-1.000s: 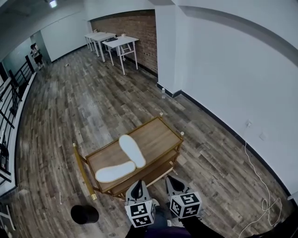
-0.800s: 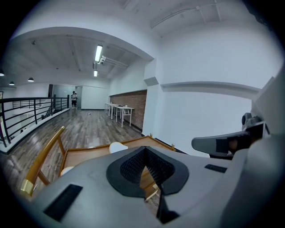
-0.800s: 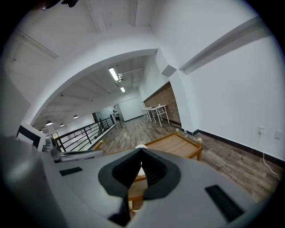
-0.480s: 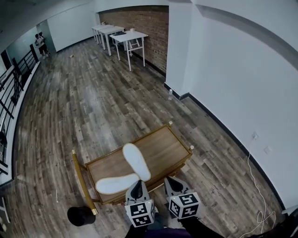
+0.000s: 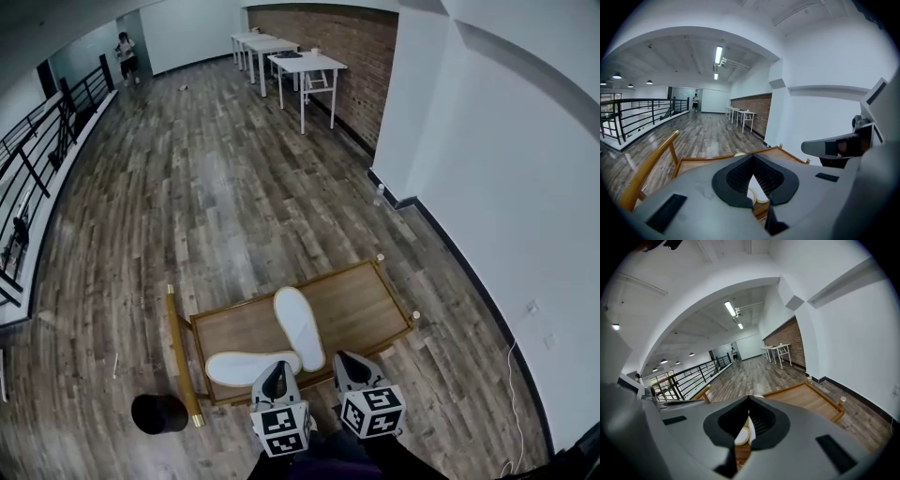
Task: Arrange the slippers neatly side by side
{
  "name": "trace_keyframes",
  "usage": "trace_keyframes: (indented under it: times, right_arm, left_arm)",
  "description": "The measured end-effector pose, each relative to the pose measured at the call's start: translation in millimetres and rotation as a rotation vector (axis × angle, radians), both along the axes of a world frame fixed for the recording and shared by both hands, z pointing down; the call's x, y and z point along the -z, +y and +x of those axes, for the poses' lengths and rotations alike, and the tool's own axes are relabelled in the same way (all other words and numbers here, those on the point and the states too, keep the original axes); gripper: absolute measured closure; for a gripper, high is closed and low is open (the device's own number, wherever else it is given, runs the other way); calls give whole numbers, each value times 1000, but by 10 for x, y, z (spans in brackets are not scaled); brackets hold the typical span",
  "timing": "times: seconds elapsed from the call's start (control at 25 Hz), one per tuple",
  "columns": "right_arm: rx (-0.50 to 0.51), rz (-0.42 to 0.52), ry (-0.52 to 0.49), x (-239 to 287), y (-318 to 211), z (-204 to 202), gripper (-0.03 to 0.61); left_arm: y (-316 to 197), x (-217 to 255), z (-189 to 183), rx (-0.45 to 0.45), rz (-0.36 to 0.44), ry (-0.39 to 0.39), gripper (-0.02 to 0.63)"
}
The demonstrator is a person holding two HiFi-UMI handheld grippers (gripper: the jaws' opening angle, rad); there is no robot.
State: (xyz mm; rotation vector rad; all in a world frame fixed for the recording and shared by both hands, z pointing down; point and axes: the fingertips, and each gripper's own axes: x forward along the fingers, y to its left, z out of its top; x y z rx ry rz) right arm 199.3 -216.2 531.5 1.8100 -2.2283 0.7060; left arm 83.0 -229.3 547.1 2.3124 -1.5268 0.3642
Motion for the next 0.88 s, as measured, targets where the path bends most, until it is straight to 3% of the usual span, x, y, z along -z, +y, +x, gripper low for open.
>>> trace_keyframes:
  times: [0.48, 0.88]
  right_arm:
    - [185, 3, 2, 83, -385, -300, 580]
    - [288, 19, 7, 193, -549, -442, 580]
  left_arm:
    - [-125, 97, -385, 196, -5, -3, 614]
    - [-176, 212, -527, 279, 7, -2, 614]
